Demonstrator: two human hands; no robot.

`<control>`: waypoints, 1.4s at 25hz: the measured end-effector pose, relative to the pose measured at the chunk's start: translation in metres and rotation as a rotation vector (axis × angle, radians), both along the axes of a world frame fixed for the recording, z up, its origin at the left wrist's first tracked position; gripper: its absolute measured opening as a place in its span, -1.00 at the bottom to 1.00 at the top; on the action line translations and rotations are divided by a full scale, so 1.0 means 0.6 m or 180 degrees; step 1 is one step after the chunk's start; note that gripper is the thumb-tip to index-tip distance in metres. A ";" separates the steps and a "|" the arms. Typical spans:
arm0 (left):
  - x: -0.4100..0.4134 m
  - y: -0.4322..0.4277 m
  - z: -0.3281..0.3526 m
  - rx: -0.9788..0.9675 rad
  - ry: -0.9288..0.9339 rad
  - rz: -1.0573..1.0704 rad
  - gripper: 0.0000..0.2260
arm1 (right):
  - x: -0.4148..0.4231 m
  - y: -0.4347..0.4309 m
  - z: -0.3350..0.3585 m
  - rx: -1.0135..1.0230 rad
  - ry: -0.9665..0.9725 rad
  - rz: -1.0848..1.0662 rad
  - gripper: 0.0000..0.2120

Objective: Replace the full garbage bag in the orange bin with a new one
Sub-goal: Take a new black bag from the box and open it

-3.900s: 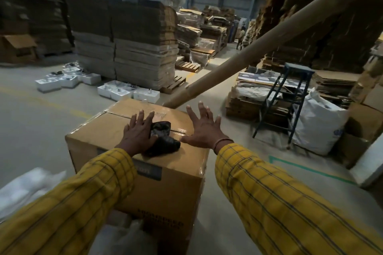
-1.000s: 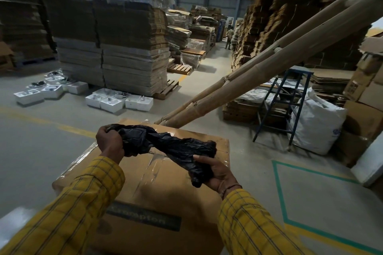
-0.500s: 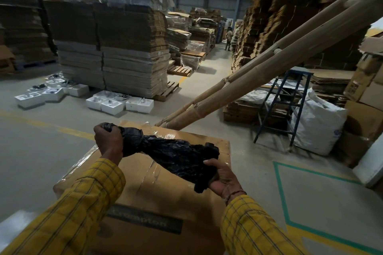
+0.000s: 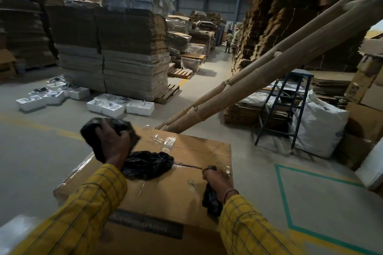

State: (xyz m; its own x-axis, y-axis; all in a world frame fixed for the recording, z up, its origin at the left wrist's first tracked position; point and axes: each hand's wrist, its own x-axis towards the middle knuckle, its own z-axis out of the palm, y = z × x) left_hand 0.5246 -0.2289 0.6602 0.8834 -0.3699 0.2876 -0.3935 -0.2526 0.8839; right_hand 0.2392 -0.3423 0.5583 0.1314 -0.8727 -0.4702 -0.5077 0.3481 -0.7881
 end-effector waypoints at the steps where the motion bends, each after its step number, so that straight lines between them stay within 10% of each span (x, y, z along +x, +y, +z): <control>1: -0.015 -0.005 0.003 -0.0028 -0.0035 -0.0206 -0.45 | 0.011 0.022 0.014 -0.0181 0.0391 0.0329 -0.46; 5: -0.075 -0.035 0.009 0.0025 0.0084 -0.1257 -0.63 | 0.053 0.082 -0.018 -0.1601 0.1460 0.1447 -0.44; 9: -0.123 -0.025 0.019 0.0158 0.0309 -0.2025 -0.25 | 0.055 0.100 -0.043 -0.2163 0.1719 0.1848 -0.32; 21: -0.404 0.028 0.210 -0.0426 0.0262 -0.3579 -0.25 | -0.190 0.187 0.323 -0.3819 -0.0693 0.0346 0.02; 25: -0.572 0.077 0.268 -0.0485 -0.0036 -0.3855 -0.52 | -0.383 0.253 0.387 -0.4252 -0.0201 0.0271 -0.42; 28: -0.703 0.125 0.311 -0.0201 0.0883 -0.4120 -0.48 | -0.522 0.302 0.413 -0.3986 0.0121 -0.0558 -0.79; 35: -0.959 0.206 0.288 0.0164 0.1010 -0.4293 -0.27 | -0.751 0.371 0.426 -0.2683 0.0248 -0.1871 -0.61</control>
